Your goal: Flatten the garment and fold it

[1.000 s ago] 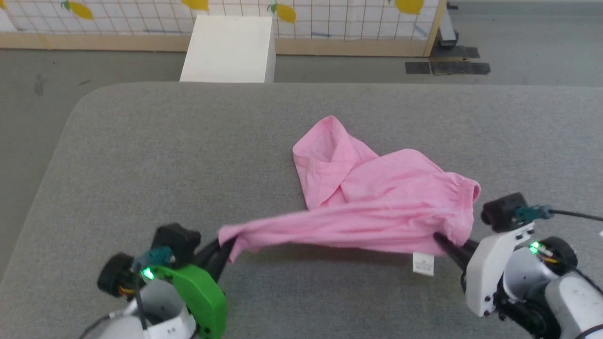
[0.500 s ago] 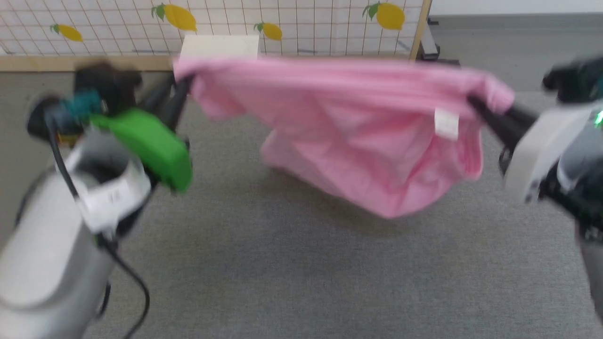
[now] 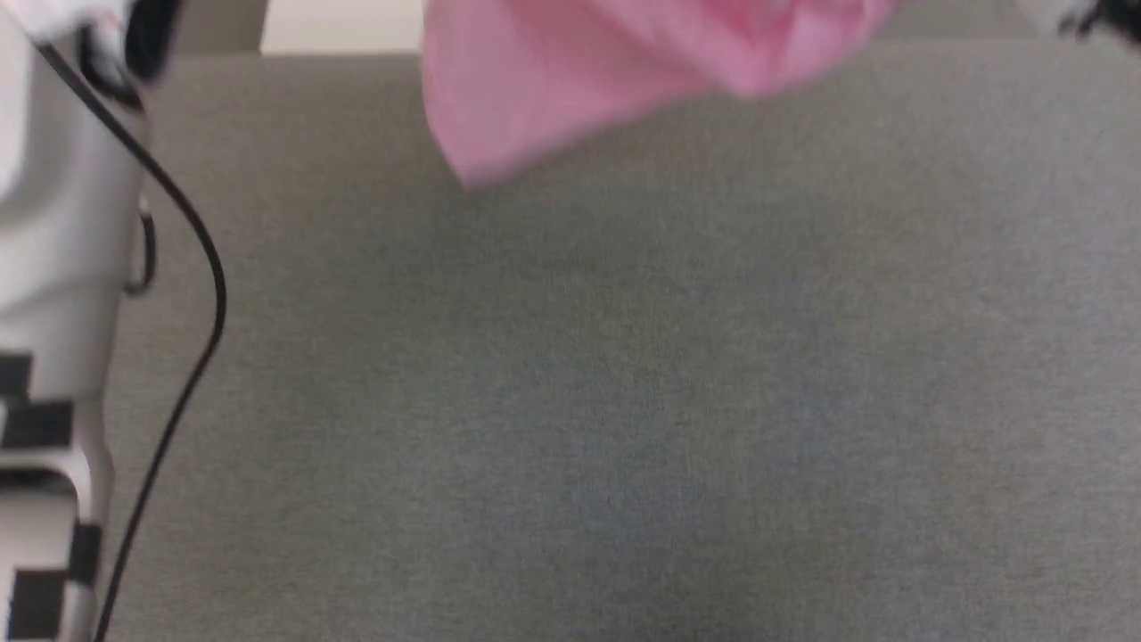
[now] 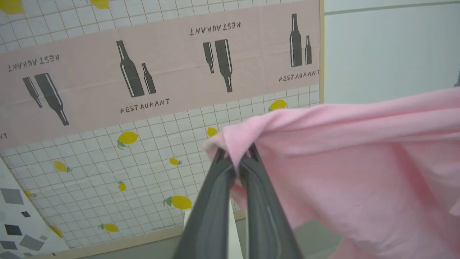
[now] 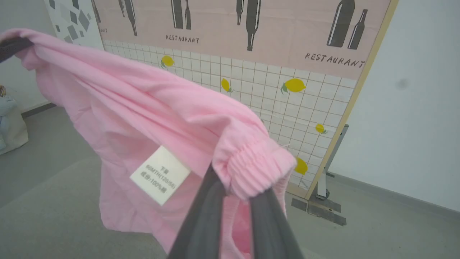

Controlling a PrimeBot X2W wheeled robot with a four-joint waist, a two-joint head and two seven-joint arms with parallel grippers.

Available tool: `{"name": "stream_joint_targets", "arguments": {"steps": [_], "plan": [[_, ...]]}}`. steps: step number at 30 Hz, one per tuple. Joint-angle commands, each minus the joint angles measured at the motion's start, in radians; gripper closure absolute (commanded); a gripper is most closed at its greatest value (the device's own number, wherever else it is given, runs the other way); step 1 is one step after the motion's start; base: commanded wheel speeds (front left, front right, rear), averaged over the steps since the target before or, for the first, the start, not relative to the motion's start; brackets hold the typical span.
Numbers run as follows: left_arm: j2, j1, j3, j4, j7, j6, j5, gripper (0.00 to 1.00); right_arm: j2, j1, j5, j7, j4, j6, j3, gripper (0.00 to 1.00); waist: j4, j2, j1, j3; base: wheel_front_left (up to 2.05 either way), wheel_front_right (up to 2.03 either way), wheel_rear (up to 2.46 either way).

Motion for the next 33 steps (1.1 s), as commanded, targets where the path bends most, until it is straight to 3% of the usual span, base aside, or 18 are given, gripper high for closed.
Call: {"name": "stream_joint_targets", "arguments": {"steps": [1,8,16,20,21,25,33], "plan": [[0.008,-0.054,0.017,0.042,-0.033,0.007,0.02,1.0,0.002,-0.046,-0.019,-0.038,0.033,-0.002,-0.004,1.0,-0.028,0.0067,-0.0001,0.152,0.0,0.0,0.0],[-0.034,-0.177,0.028,0.256,-0.171,-0.001,0.025,1.0,0.067,-0.193,-0.051,-0.226,0.22,-0.002,0.039,1.0,-0.039,0.0067,-0.0001,0.24,0.0,0.0,0.0],[-0.086,-0.104,0.044,0.468,-0.284,-0.03,-0.029,1.0,0.106,-0.157,-0.016,-0.348,0.405,-0.002,0.151,1.0,-0.033,0.0067,-0.0001,0.245,0.0,0.0,0.0],[-0.123,-0.025,0.05,0.538,-0.333,-0.058,-0.07,1.0,0.096,-0.072,0.022,-0.415,0.465,-0.002,0.199,1.0,-0.017,0.0067,-0.0001,0.213,0.0,0.0,0.0],[-0.146,0.054,0.051,0.576,-0.37,-0.073,-0.095,1.0,0.09,0.027,0.056,-0.485,0.494,-0.002,0.223,1.0,-0.005,0.0067,-0.0001,0.175,0.0,0.0,0.0],[-0.161,0.186,0.046,0.592,-0.406,-0.083,-0.107,1.0,0.089,0.17,0.088,-0.586,0.503,-0.002,0.239,1.0,0.001,0.0067,-0.0001,0.106,0.0,0.0,0.0],[-0.144,0.509,0.066,0.424,-0.422,-0.061,-0.08,1.0,0.057,0.447,0.098,-0.675,0.396,-0.002,0.263,1.0,0.0,0.0067,-0.0001,-0.053,0.0,0.0,0.0]]}}
